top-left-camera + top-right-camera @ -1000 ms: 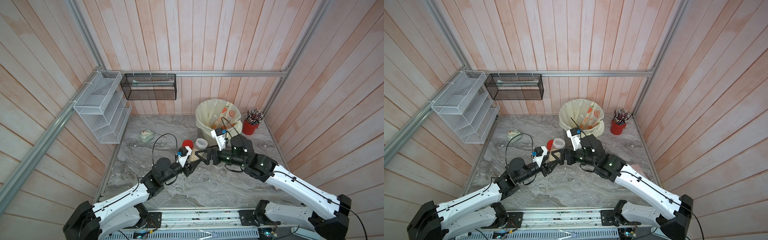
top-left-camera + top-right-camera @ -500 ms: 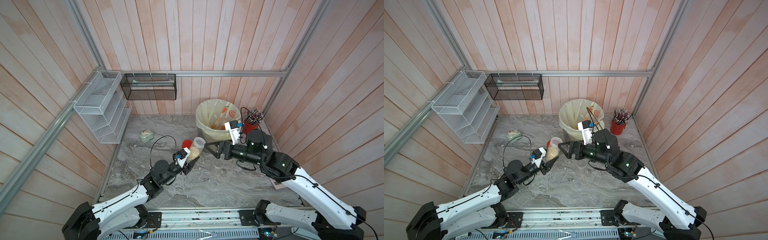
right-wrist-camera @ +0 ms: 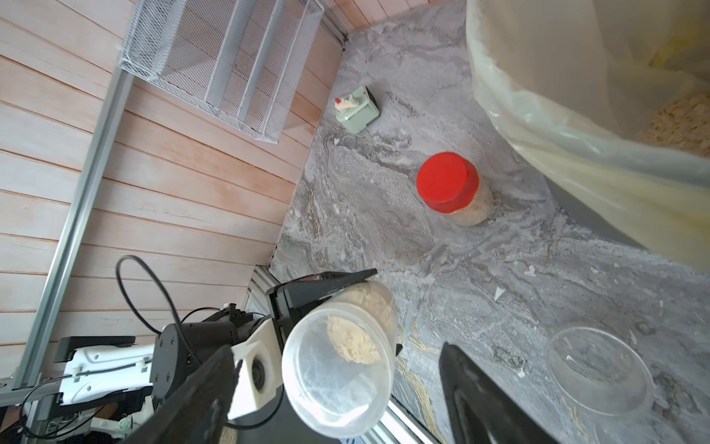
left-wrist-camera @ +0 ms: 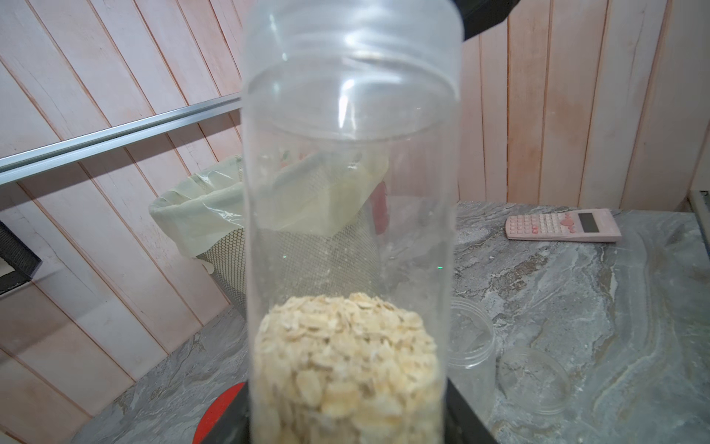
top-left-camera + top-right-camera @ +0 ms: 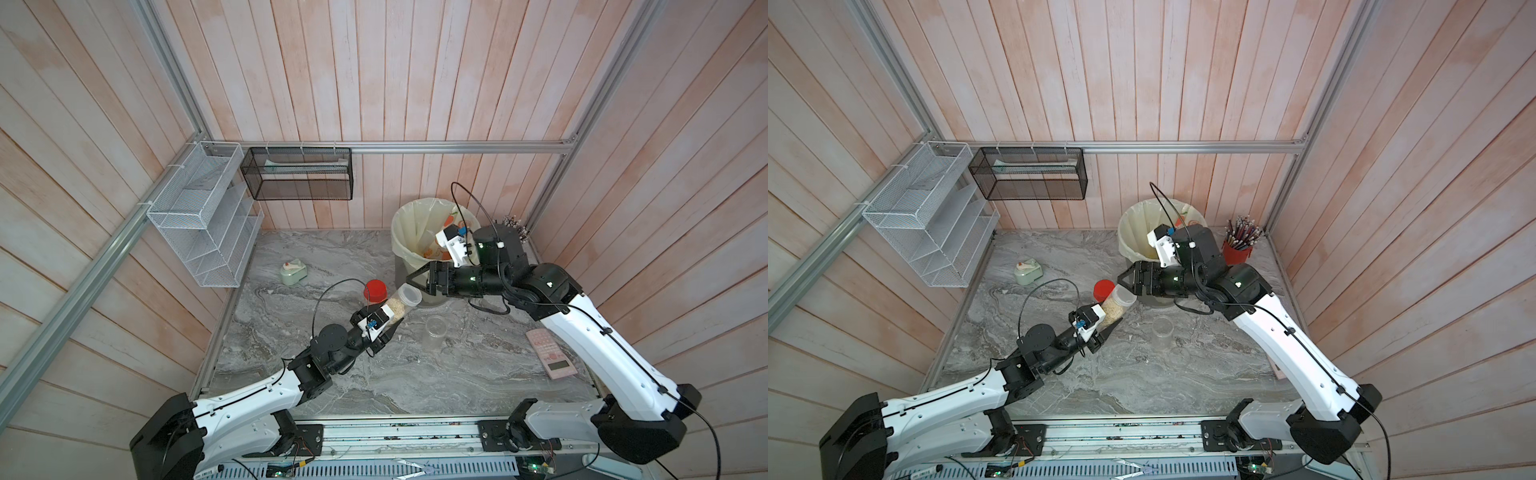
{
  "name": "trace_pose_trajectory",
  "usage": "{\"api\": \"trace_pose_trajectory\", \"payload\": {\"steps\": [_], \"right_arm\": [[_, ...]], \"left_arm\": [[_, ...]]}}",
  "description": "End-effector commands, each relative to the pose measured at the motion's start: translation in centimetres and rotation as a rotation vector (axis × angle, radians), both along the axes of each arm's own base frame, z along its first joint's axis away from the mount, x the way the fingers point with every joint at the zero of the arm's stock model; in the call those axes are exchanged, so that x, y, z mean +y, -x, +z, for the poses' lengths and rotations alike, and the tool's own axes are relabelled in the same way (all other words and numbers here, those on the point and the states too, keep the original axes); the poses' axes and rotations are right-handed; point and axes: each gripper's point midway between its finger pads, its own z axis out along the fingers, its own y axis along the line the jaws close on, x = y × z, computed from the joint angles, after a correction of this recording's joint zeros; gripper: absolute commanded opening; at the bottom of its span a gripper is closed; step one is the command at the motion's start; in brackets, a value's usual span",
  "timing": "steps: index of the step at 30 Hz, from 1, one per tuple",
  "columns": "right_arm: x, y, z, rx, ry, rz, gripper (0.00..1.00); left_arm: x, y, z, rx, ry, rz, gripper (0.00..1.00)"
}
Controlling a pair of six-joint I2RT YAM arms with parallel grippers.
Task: Empty expired oatmeal from jars
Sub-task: Pick up the jar from the center of the board, then unscrew the lid from the jar.
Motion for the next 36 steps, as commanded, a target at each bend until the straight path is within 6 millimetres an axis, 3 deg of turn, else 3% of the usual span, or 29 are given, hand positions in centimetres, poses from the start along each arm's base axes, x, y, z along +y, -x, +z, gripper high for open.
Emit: {"api": "trace_pose_trajectory", "payload": {"steps": [1,17,24,30,36], "right_arm": [[-0.1,1.2,-0.6,0.025,0.055,0.049,0.85],[1.5,1.1,-2.4,0.01,0.167,0.098,0.76],[1.2,1.1,-2.5,-0.007,0.176,0.093,0.65],[0.8,1.1,-2.8,-0.044,0.21,0.096,0.45],[2.5,2.5,-0.3,-0.278,0.1,0.278,0.39]], "left_arm": [[0.1,-0.3,1.3,-0.047,0.008,0.024,0.08],[-0.1,-0.4,0.7,-0.039,-0.012,0.024,0.07],[-0.1,-0.3,0.4,-0.023,-0.012,0.019,0.07],[-0.5,0.1,0.4,0.0,0.0,-0.014,0.07],[-1.5,2.2,0.9,0.072,0.08,-0.153,0.06]]}}
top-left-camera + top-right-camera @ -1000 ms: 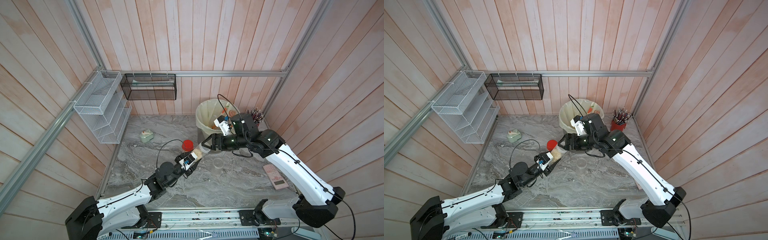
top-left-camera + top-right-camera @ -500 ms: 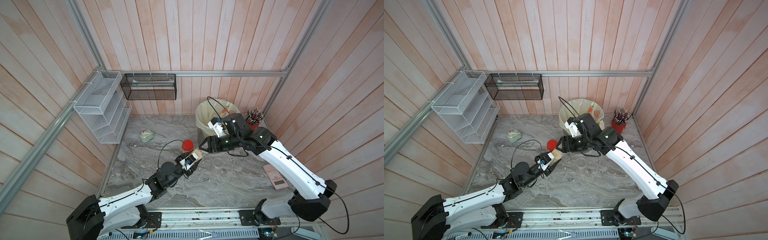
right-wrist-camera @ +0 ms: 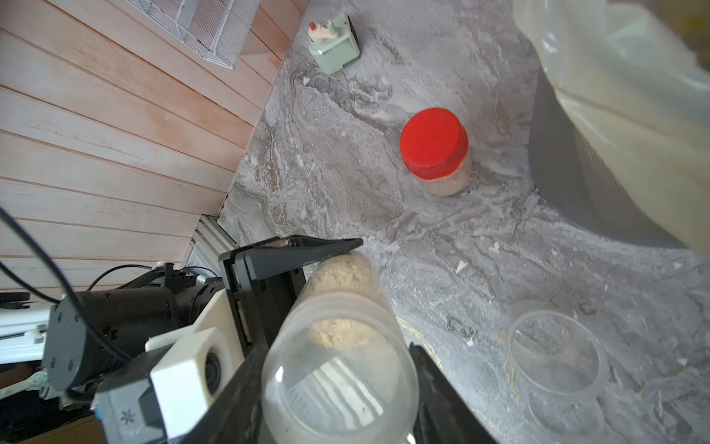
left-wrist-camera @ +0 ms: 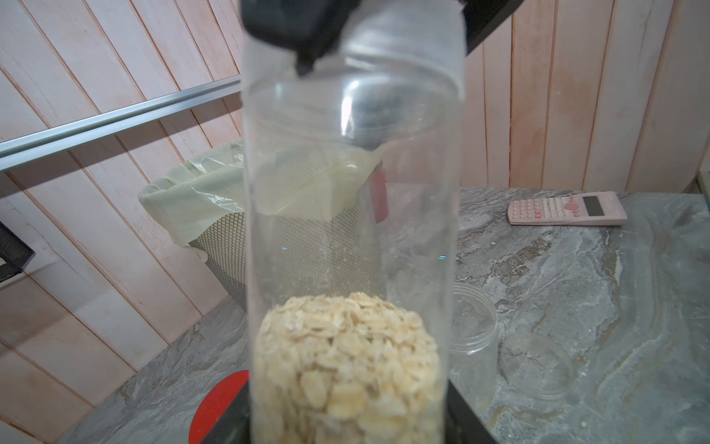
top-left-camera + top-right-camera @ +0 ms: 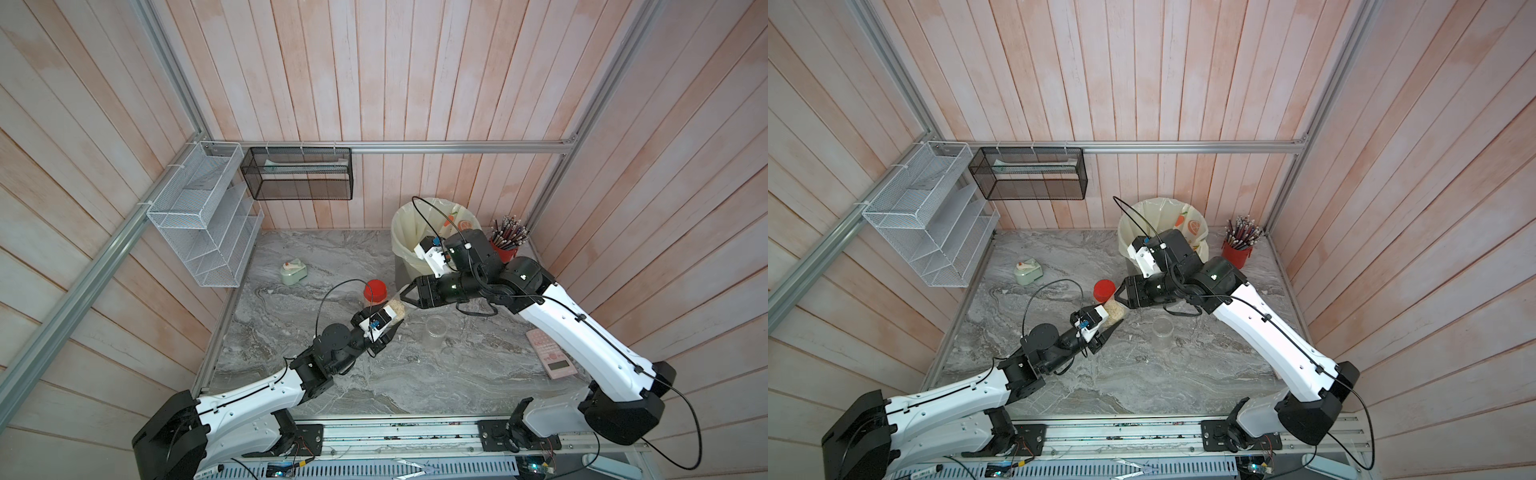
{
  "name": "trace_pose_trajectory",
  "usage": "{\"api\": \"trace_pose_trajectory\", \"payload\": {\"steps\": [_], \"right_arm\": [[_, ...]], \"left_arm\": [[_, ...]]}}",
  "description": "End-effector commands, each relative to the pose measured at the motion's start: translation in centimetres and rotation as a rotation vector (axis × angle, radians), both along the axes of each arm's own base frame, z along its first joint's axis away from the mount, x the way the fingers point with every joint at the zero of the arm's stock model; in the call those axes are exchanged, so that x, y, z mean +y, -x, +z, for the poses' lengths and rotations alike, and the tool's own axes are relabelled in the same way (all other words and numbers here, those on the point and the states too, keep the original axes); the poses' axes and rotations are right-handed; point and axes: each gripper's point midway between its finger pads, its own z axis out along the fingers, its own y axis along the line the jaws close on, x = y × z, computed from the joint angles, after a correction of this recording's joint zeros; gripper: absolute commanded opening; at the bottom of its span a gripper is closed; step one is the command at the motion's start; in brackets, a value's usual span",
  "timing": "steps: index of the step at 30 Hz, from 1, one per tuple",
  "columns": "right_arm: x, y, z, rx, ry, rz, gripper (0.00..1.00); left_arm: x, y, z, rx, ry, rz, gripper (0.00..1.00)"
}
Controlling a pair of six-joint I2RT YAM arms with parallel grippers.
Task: Empty expired oatmeal from jars
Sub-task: Unscrew the lid from the jar.
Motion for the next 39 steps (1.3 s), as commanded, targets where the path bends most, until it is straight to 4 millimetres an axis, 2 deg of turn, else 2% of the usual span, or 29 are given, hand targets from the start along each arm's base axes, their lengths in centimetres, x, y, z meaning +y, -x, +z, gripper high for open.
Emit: {"api": "trace_pose_trajectory", "payload": {"steps": [1,3,5,8,12,19,23,27,30,33,39], "right_arm": [[1.5,1.6,3.3,-0.216,-0.128,0.205,0.38],[2.3,3.0,3.3,-0.263,-0.175,0.331,0.39],[2.6,3.6,2.5,-0.29,-0.172,0.401,0.37],[2.7,3.7,0.4,-0.278,-0.119,0.449,0.31],[1.7,4.4,-2.0,-0.307,-0.02,0.547,0.32],[0.2,3.9,-1.5,-0.563,0.055,0.633,0.46],[0.4,3.8,-1.0,-0.595,0.023,0.673,0.48],[0.6,3.6,-1.4,-0.593,0.037,0.7,0.53],[0.5,3.3,-1.4,-0.604,0.043,0.705,0.6],[0.4,2.9,-1.5,-0.617,0.049,0.7,0.72],[0.1,2.4,-0.4,-0.67,0.027,0.669,0.89]], "left_arm": [[-1.2,2.2,1.9,0.061,0.113,-0.156,0.06],[-1.6,3.0,2.2,0.095,0.142,-0.215,0.06],[-2.0,3.6,2.3,0.122,0.156,-0.265,0.06],[-2.5,4.5,2.2,0.146,0.156,-0.32,0.06],[-2.3,4.9,1.8,0.156,0.142,-0.343,0.05],[-1.6,5.2,2.1,0.147,0.137,-0.357,0.05],[-1.4,5.2,2.2,0.145,0.139,-0.361,0.04],[-1.4,5.2,2.1,0.148,0.136,-0.361,0.03],[-1.4,5.2,1.9,0.148,0.137,-0.359,0.02],[-1.4,5.1,1.9,0.146,0.138,-0.354,0.02],[-1.0,5.0,2.2,0.132,0.146,-0.337,0.01]]}}
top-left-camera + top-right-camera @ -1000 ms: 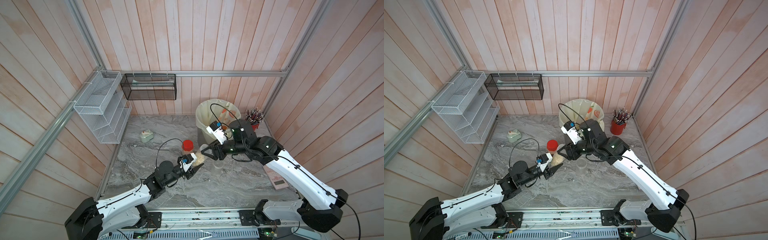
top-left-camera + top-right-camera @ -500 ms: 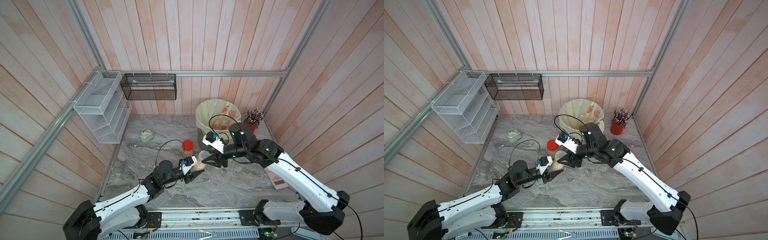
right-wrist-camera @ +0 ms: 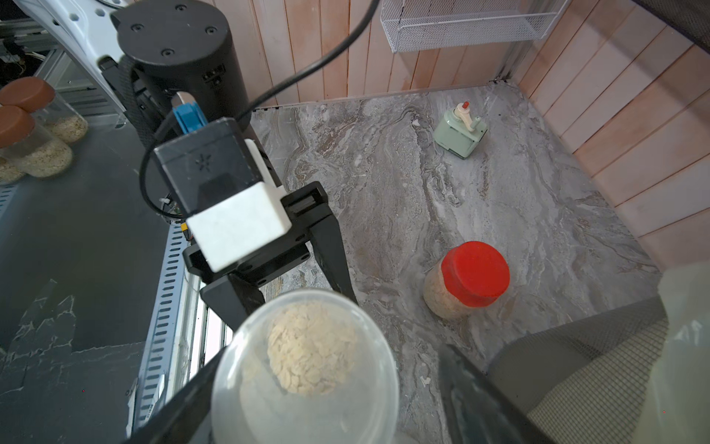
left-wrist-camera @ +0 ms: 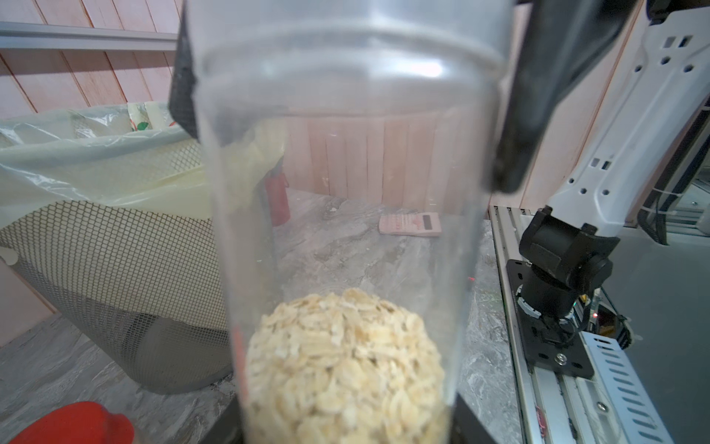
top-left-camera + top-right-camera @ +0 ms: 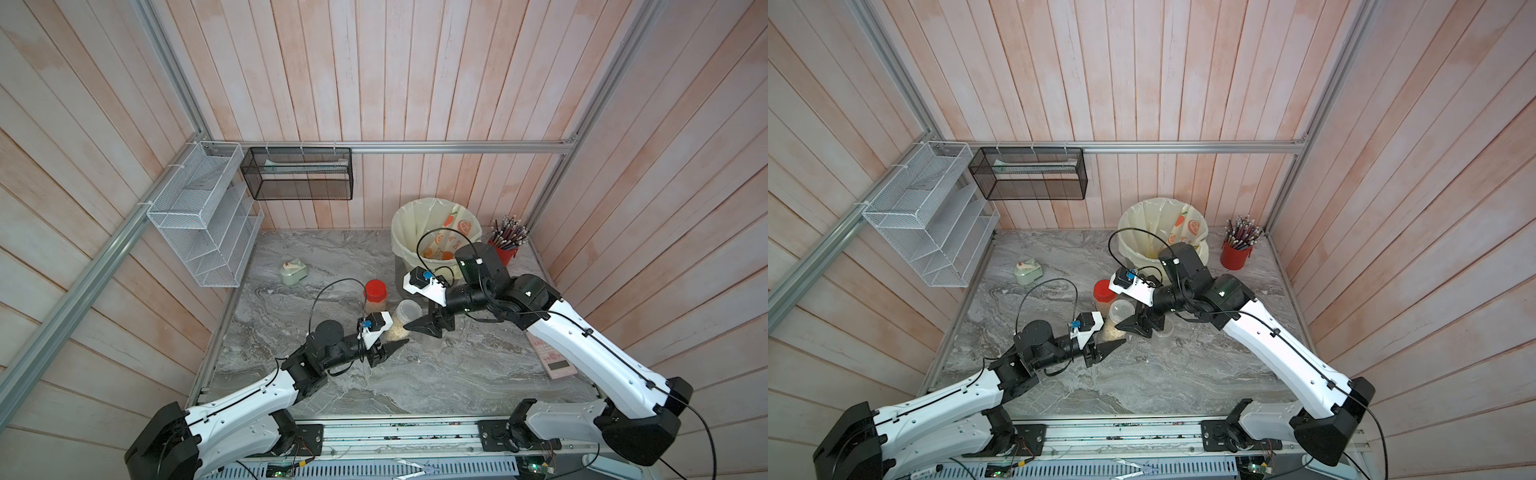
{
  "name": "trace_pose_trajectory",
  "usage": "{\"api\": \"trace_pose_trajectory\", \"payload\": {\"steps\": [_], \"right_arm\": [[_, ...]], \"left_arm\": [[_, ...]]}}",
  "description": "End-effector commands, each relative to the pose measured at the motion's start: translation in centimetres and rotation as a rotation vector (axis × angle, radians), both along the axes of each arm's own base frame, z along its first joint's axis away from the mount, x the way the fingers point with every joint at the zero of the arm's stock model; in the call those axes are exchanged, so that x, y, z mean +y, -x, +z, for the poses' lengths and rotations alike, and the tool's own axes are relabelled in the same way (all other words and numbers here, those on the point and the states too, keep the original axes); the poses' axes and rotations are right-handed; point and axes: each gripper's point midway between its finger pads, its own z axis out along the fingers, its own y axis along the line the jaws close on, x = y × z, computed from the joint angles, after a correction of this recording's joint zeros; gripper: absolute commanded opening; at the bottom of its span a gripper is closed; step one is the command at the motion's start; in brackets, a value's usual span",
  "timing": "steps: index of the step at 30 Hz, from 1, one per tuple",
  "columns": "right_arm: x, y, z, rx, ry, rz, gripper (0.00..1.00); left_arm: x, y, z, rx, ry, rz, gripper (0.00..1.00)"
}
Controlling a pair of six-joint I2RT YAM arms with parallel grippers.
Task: Empty expired oatmeal from jars
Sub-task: Unscrew the lid from the jar.
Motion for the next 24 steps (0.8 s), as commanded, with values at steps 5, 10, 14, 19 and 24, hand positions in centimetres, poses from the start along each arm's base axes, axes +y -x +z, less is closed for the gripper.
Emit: {"api": "trace_pose_trajectory", "payload": {"steps": [5,10,14,19,24], "right_arm": [[-1.5,-0.7,1.5,-0.061,-0.059,-0.059,0.96],[-2.7,-0.6,3.5,-0.079,-0.163,-0.12,0.98],[-3.5,-1.7,5.5,-0.025,-0.271,-0.272,0.98],[-3.9,-3.4,6.2,0.243,-0.334,-0.494,0.9],[-3.2,-4.5,5.6,0.512,-0.333,-0.655,0.85]], "left_arm": [[0.9,-0.2,2.2,-0.087,0.067,0.049,0.01],[2.0,-1.8,2.2,-0.121,0.053,0.161,0.01],[2.8,-3.1,2.3,-0.159,0.037,0.254,0.01],[3.7,-4.8,2.5,-0.212,0.017,0.359,0.01],[3.9,-5.8,2.7,-0.254,-0.004,0.425,0.01]]}}
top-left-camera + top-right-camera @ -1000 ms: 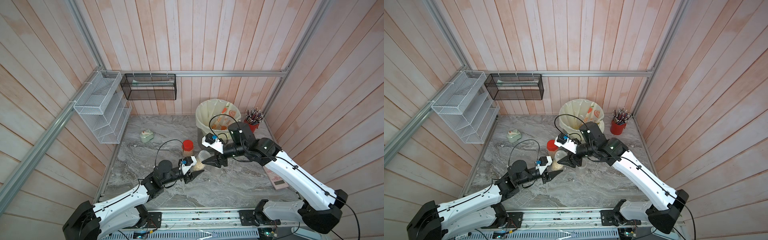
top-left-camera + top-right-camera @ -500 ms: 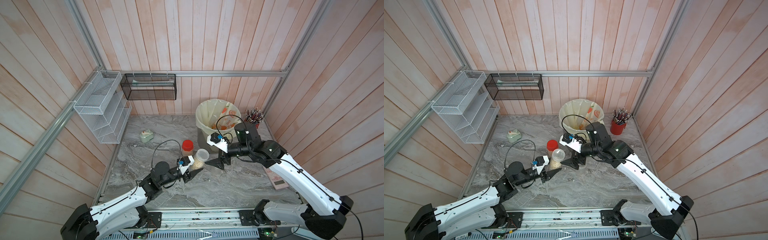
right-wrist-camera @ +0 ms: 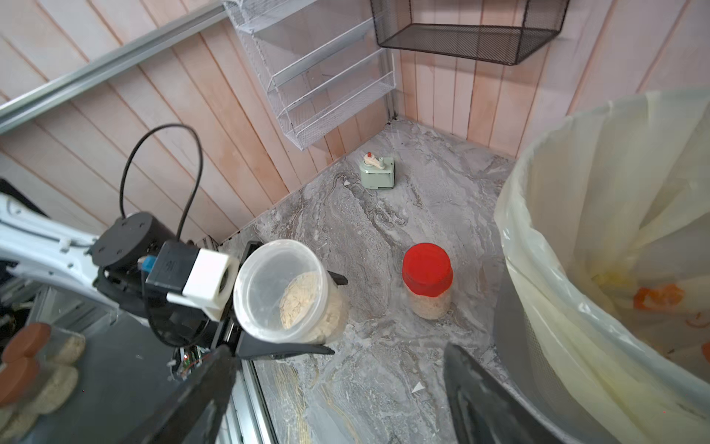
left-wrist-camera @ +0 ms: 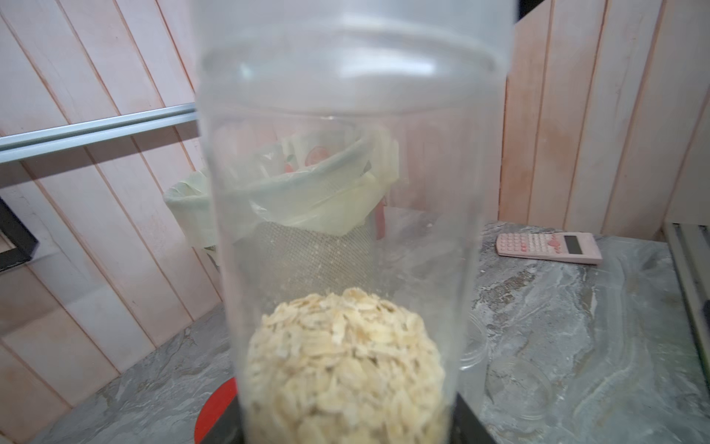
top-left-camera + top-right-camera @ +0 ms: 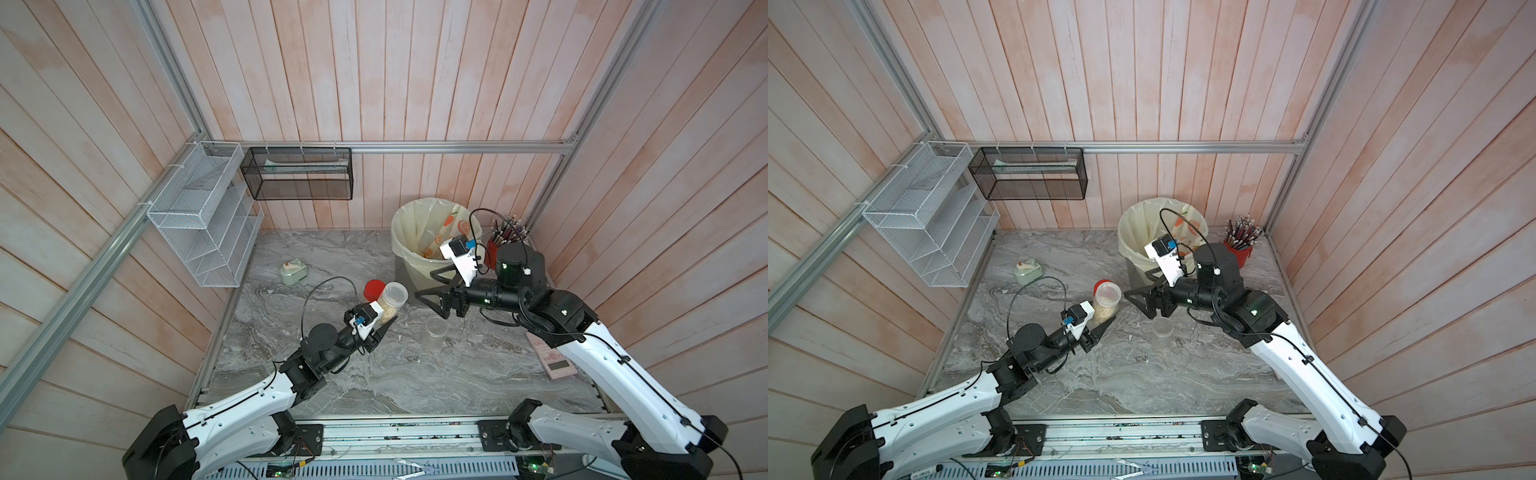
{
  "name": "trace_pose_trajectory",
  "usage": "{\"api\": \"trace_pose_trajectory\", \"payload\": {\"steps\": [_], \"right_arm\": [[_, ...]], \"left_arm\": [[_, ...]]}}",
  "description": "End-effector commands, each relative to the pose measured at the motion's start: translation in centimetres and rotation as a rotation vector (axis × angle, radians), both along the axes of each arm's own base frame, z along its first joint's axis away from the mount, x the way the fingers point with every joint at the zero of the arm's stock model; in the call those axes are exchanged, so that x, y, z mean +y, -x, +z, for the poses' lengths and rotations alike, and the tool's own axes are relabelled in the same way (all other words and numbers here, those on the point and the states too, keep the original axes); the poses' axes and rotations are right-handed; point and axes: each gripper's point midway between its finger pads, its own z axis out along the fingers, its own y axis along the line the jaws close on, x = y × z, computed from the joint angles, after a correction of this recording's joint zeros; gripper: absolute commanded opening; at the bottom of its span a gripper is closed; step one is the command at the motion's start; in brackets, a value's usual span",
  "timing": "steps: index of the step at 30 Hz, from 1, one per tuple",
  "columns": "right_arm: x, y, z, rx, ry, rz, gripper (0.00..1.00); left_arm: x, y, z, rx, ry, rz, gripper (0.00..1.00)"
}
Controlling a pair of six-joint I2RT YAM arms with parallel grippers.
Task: Empty expired oatmeal from jars
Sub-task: Unscrew the lid from the jar.
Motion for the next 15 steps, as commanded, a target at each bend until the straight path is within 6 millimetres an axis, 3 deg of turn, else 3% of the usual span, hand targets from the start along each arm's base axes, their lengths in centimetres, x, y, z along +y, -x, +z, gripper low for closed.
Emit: {"api": "trace_pose_trajectory", "payload": {"steps": [1,7,15], "right_arm": [[0.3,-1.0,0.2,0.232,-0.055,-0.144,0.85],[1.4,-2.1,-1.0,0.326,0.041,-0.222,0.85],[3.8,-1.8,-3.4,0.374,0.158,-0.202,0.84]], "left_arm": [[0.5,-1.0,0.7,-0.064,-0.009,0.077,0.01],[0.1,-1.9,0.1,-0.084,-0.063,0.112,0.01],[0.0,-2.4,0.0,-0.101,-0.093,0.131,0.01]]}}
